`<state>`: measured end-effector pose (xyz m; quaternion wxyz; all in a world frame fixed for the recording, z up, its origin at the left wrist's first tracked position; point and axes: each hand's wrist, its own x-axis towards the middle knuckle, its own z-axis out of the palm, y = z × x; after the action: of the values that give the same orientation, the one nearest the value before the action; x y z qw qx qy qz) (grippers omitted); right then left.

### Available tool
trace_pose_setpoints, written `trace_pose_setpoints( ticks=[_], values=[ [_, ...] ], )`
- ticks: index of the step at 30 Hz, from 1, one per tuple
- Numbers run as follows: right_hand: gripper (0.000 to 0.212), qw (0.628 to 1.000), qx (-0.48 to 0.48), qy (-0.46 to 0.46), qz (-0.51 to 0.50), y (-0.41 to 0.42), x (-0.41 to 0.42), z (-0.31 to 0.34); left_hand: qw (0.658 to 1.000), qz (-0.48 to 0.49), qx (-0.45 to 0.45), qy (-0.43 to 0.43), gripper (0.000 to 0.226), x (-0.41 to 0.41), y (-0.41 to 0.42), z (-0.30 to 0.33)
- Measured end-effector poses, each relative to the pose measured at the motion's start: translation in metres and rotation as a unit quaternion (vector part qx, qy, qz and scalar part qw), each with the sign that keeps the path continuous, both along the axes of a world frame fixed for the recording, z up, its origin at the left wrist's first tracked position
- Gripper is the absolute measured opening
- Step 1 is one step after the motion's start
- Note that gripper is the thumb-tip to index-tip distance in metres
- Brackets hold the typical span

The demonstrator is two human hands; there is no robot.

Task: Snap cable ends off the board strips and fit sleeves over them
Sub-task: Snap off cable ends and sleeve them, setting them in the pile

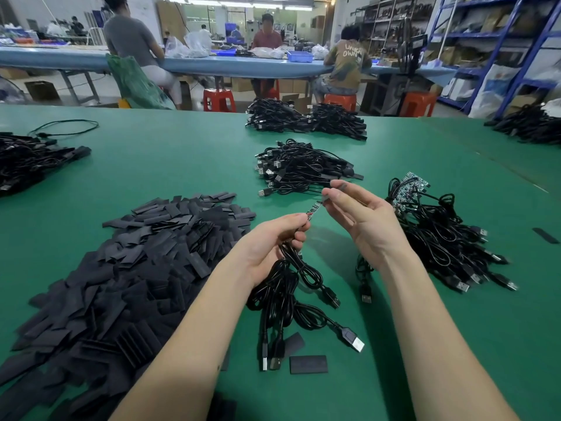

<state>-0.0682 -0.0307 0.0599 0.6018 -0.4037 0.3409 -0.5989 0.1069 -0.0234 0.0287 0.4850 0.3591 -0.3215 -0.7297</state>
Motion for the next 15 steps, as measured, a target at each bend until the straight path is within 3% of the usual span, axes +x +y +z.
trace_pose_setpoints(
  ticks=[15],
  values=[
    [0.015, 0.999, -0.033, 0.041, -0.009, 0.0008, 0.0048, -0.0041, 1.0, -0.024, 0.003, 0.02, 0.01, 0.0029, 0.0038, 0.0038]
  ],
)
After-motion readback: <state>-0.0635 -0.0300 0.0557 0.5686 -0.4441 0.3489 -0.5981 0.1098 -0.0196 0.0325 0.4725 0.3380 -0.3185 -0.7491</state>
